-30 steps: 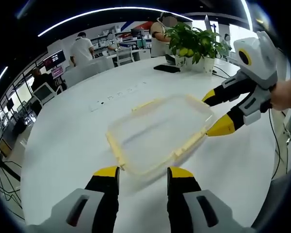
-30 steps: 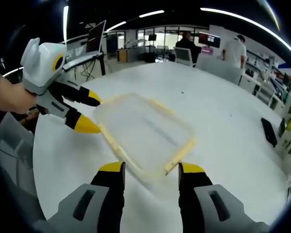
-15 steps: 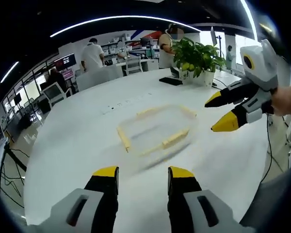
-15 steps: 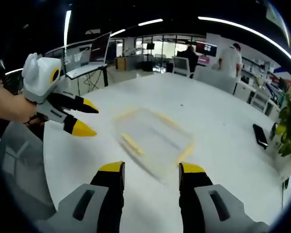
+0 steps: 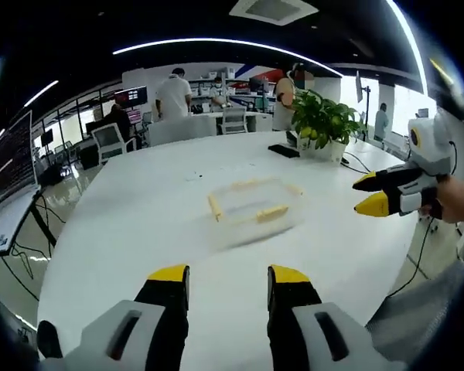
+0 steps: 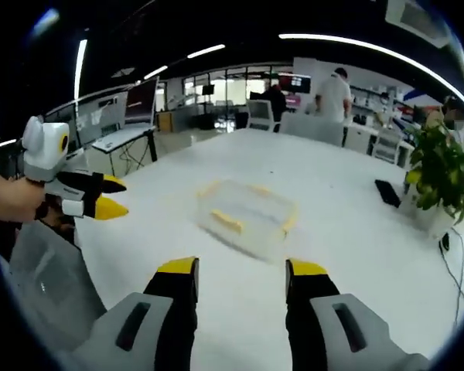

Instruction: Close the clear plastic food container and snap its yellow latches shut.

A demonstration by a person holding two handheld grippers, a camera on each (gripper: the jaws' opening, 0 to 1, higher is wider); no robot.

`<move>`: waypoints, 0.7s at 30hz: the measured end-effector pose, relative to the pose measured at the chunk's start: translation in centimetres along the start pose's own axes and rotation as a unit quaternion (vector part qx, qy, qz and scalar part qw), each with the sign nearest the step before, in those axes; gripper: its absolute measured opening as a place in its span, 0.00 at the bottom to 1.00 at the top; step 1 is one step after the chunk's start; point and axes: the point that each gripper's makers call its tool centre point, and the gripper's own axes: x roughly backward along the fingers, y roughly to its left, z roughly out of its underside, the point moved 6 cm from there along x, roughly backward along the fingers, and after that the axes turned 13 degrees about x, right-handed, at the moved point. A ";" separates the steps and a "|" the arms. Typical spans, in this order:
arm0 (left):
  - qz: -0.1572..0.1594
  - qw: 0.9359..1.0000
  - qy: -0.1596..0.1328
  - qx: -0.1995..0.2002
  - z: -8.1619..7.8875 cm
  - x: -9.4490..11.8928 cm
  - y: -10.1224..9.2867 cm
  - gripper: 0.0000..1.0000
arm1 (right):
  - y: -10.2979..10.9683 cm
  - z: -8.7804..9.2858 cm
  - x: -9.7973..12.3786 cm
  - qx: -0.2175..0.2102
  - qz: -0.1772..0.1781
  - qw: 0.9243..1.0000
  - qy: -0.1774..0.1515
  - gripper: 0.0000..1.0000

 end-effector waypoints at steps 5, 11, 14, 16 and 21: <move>-0.008 0.999 0.003 0.049 1.5 2.7 1.3 0.36 | 2.0 1.3 1.6 -0.014 0.005 1.000 0.013 0.44; -0.023 0.996 -0.006 0.091 2.4 4.7 2.7 0.38 | 3.4 1.3 2.8 -0.062 0.020 0.998 0.003 0.45; -0.024 0.994 -0.007 0.108 2.8 5.3 2.9 0.38 | 3.8 1.3 3.1 -0.067 0.023 0.997 -0.001 0.46; -0.026 0.991 -0.009 0.131 3.1 5.6 3.1 0.38 | 4.0 1.4 3.3 -0.072 0.027 0.997 -0.001 0.46; -0.027 0.989 -0.007 0.144 4.1 6.0 3.1 0.38 | 4.1 1.6 3.7 -0.085 0.036 0.996 -0.002 0.46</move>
